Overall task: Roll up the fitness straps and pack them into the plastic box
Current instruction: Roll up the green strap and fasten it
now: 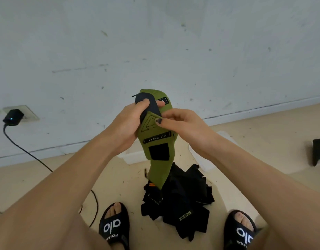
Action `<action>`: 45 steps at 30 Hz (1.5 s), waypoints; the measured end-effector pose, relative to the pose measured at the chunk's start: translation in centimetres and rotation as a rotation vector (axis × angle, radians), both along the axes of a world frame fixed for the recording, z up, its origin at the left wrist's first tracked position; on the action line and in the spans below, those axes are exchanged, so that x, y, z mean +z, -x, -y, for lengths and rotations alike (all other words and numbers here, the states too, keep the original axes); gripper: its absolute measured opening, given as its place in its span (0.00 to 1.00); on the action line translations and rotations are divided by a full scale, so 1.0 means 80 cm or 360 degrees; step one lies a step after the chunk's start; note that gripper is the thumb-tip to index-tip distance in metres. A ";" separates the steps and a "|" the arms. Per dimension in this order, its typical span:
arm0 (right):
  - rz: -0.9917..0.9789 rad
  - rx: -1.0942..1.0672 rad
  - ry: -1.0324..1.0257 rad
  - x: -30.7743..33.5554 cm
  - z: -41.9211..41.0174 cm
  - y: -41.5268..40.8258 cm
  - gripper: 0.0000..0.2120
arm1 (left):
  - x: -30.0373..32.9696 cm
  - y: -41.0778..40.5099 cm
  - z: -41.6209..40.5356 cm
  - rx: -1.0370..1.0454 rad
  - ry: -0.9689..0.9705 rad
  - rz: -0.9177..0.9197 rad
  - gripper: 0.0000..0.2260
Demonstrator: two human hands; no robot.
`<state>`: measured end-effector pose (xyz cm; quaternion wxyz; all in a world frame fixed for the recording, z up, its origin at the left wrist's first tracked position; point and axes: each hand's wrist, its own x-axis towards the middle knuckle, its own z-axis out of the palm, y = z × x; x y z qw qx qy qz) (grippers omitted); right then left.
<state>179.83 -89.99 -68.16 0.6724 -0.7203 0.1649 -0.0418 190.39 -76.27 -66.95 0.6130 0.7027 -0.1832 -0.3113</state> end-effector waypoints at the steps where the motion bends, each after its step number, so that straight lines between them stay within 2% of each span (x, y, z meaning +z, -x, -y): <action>1: 0.0018 0.0051 -0.0049 0.000 -0.001 0.002 0.10 | 0.000 0.002 -0.001 -0.0023 -0.0009 0.0022 0.19; 4: 0.0066 0.0172 -0.0215 0.002 -0.006 0.009 0.12 | 0.001 0.006 -0.004 -0.0092 -0.0047 0.0078 0.18; 8: 0.0052 0.0143 -0.0411 0.008 -0.006 0.018 0.11 | 0.001 0.010 -0.007 -0.0100 -0.0048 0.0076 0.18; 11: 0.0011 0.0085 -0.0409 0.013 0.004 0.027 0.08 | 0.004 0.007 -0.008 0.0085 -0.0015 0.0040 0.18; 14: 0.0014 -0.0010 -0.0437 0.016 0.017 0.034 0.07 | 0.000 -0.006 -0.015 0.0195 -0.0033 0.0184 0.07; 16: 0.0006 -0.0073 -0.0426 0.015 0.023 0.038 0.09 | -0.005 -0.010 -0.020 0.0230 -0.0070 0.0276 0.14; 21: -0.0009 -0.0062 -0.0378 0.011 0.023 0.042 0.11 | -0.003 -0.009 -0.024 0.0221 -0.0073 0.0393 0.11; 27: -0.0043 0.0090 -0.0369 0.005 0.006 0.038 0.10 | 0.002 -0.002 -0.018 0.0240 0.0034 0.0350 0.13; 31: -0.0053 0.0067 -0.0386 -0.002 -0.006 0.032 0.10 | 0.003 0.001 -0.014 0.0267 0.0118 0.0316 0.11; 35: -0.0031 0.0014 -0.0405 -0.007 -0.010 0.025 0.11 | 0.006 0.002 -0.011 0.0284 0.0215 0.0154 0.10; 45: -0.0030 -0.0011 -0.0432 -0.013 -0.011 0.017 0.10 | -0.003 -0.001 -0.008 0.0299 0.0185 0.0236 0.08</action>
